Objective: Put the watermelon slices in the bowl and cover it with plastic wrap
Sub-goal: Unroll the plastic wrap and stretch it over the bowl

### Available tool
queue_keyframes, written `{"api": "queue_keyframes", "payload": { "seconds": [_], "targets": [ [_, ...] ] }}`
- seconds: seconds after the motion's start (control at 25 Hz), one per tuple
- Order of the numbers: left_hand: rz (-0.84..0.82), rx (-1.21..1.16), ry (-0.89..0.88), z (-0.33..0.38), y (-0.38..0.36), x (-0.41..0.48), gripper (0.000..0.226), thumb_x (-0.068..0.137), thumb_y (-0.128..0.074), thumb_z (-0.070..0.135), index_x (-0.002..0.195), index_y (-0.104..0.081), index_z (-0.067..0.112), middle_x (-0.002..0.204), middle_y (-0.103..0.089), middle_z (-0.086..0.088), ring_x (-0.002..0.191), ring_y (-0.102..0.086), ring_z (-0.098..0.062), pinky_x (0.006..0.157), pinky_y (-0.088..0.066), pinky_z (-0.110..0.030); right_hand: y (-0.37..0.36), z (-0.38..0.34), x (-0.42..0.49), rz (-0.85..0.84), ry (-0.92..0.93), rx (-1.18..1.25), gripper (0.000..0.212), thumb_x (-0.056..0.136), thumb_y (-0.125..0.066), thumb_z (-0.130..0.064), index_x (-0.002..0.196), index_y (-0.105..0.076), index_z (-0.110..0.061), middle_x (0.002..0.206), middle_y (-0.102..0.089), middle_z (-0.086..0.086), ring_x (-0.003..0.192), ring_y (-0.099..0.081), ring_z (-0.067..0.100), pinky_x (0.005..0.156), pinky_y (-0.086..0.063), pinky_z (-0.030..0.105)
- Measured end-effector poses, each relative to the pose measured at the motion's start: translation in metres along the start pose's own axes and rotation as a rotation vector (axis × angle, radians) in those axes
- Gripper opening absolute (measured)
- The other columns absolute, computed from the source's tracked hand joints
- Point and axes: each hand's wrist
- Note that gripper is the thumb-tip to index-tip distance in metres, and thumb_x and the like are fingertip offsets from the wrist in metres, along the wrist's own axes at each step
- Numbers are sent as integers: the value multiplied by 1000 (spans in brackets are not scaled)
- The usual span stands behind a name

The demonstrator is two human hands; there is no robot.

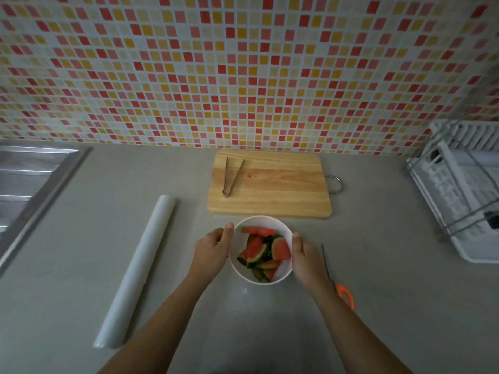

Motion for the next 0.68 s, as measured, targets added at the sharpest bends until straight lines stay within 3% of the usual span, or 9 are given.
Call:
{"api": "queue_keyframes", "payload": {
  "seconds": [0.16, 0.28, 0.36, 0.48, 0.56, 0.68],
  "targets": [
    [-3, 18, 13, -14, -3, -16, 61, 95, -36, 53, 73, -66, 4, 74, -69, -13, 74, -66, -26, 74, -55, -46, 0, 6, -13, -31, -20, -30, 50, 100, -27, -29, 88, -64, 1, 98, -66, 28, 96, -60, 37, 71, -36, 33],
    [-60, -63, 72, -17, 0, -17, 55, 96, -37, 49, 88, -68, 5, 86, -70, -13, 84, -66, -29, 82, -54, -46, 0, 8, -14, -38, -31, -25, 50, 100, -26, -30, 95, -65, 0, 104, -65, 27, 100, -59, 37, 73, -36, 31],
    [76, -44, 61, -25, 26, -8, 43, 98, -40, 39, 98, -66, 6, 94, -69, -16, 91, -64, -34, 87, -51, -44, 2, 10, -12, -53, -36, -23, 49, 100, -26, -31, 95, -65, -1, 104, -65, 26, 101, -59, 36, 75, -37, 31],
    [353, 203, 109, -64, 103, 14, 28, 95, -49, 20, 114, -65, 8, 114, -68, -16, 107, -60, -33, 90, -42, -32, 3, 11, -10, -80, -35, -16, 47, 99, -26, -33, 92, -63, -6, 100, -65, 23, 99, -59, 35, 75, -38, 31],
    [275, 232, 245, -94, 144, 19, 31, 95, -50, 21, 119, -63, 7, 122, -63, -16, 110, -57, -32, 93, -41, -34, 2, 11, -9, -90, -47, -22, 47, 99, -25, -35, 94, -63, -7, 103, -65, 22, 100, -58, 34, 77, -38, 31],
    [7, 185, 345, -108, 148, 18, 35, 94, -51, 35, 114, -66, 10, 115, -64, -11, 98, -57, -25, 87, -43, -33, 1, 12, -9, -96, -63, -31, 49, 98, -24, -37, 101, -63, -6, 109, -64, 23, 104, -57, 34, 81, -38, 32]
  ]
}}
Point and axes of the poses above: each hand's wrist, its own x-axis towards the middle knuckle, its own y-axis out of the back of the hand, z = x × y
